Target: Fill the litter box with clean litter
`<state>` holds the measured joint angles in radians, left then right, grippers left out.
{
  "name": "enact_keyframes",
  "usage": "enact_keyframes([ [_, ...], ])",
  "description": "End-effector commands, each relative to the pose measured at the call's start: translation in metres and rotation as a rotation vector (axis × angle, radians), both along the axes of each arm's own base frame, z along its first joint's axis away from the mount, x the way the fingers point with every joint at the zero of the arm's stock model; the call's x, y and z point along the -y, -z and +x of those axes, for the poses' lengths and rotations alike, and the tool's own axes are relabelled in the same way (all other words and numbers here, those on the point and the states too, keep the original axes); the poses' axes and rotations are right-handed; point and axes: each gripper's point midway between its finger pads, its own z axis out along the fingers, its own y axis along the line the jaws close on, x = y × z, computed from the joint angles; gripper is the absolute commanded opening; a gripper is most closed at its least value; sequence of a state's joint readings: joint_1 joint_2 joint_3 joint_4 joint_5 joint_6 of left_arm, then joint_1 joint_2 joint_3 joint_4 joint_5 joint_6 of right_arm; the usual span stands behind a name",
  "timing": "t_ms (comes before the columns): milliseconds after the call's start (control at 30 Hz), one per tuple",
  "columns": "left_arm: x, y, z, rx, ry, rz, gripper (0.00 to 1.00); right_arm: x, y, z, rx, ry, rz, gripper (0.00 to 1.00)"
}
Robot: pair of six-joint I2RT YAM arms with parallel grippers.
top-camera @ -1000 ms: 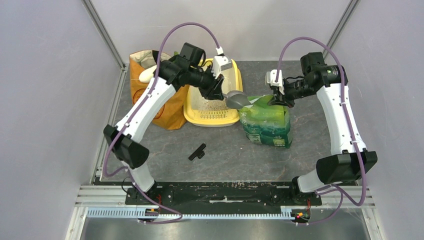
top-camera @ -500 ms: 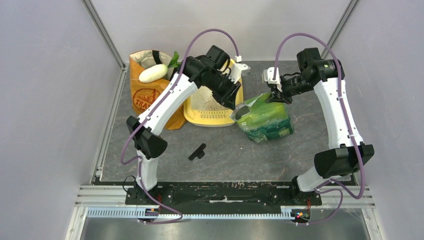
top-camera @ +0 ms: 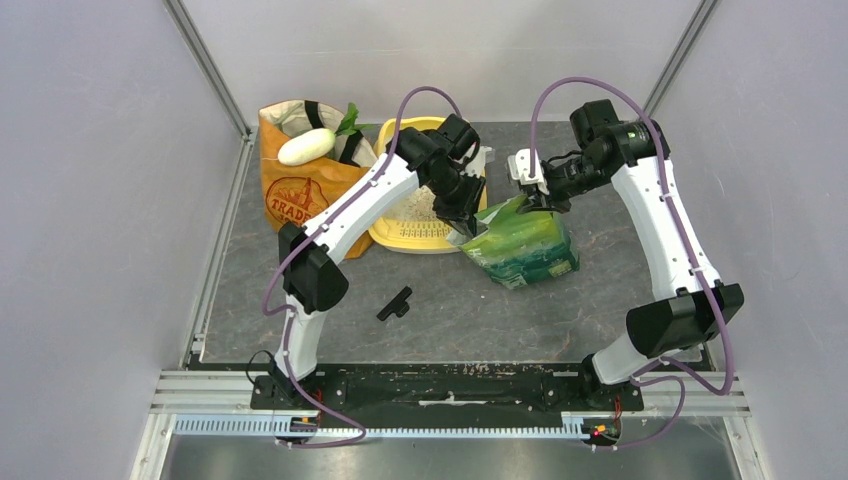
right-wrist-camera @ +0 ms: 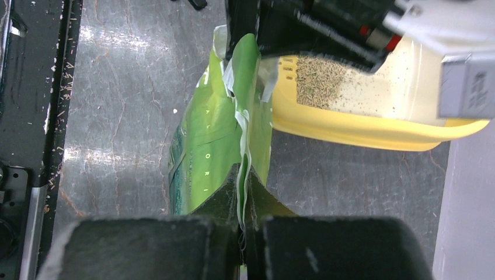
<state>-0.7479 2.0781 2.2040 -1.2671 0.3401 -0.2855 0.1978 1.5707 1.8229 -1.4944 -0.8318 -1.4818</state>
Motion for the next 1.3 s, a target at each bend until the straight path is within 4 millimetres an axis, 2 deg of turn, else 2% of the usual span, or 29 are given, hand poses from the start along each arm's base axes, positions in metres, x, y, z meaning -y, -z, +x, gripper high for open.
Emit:
enact_keyframes([
  [0,-0.008,0.036,0.002,-0.03,-0.105,0.159,0.02,-0.003,-0.003,0.005,0.031,-0.004,0.018,0.0],
  [67,-0.002,0.04,0.004,-0.019,-0.109,0.172,0.02,-0.004,0.0,0.003,0.023,-0.003,0.021,0.0],
  [200,0.004,0.062,0.006,-0.015,-0.124,0.235,0.02,-0.007,0.002,0.004,0.02,0.009,0.035,0.0],
  [367,0.014,0.09,-0.003,-0.071,-0.117,0.275,0.02,-0.01,0.005,0.006,0.008,0.019,0.046,0.0],
  [600,0.035,0.116,-0.018,-0.189,-0.091,0.236,0.02,-0.005,0.023,0.0,-0.02,0.019,0.02,0.0],
  [867,0.088,0.106,-0.035,-0.35,-0.061,-0.061,0.02,-0.003,0.035,-0.008,-0.04,0.028,0.015,0.0],
  [1100,0.106,0.12,-0.042,-0.444,-0.065,-0.167,0.02,-0.003,0.039,-0.009,-0.059,0.031,0.023,0.0],
  [1200,0.114,0.12,-0.041,-0.473,-0.09,-0.219,0.02,-0.003,0.041,-0.01,-0.066,0.036,0.026,0.0],
  [1267,0.117,0.114,-0.04,-0.474,-0.089,-0.277,0.02,-0.003,0.04,-0.011,-0.069,0.039,0.028,0.0],
])
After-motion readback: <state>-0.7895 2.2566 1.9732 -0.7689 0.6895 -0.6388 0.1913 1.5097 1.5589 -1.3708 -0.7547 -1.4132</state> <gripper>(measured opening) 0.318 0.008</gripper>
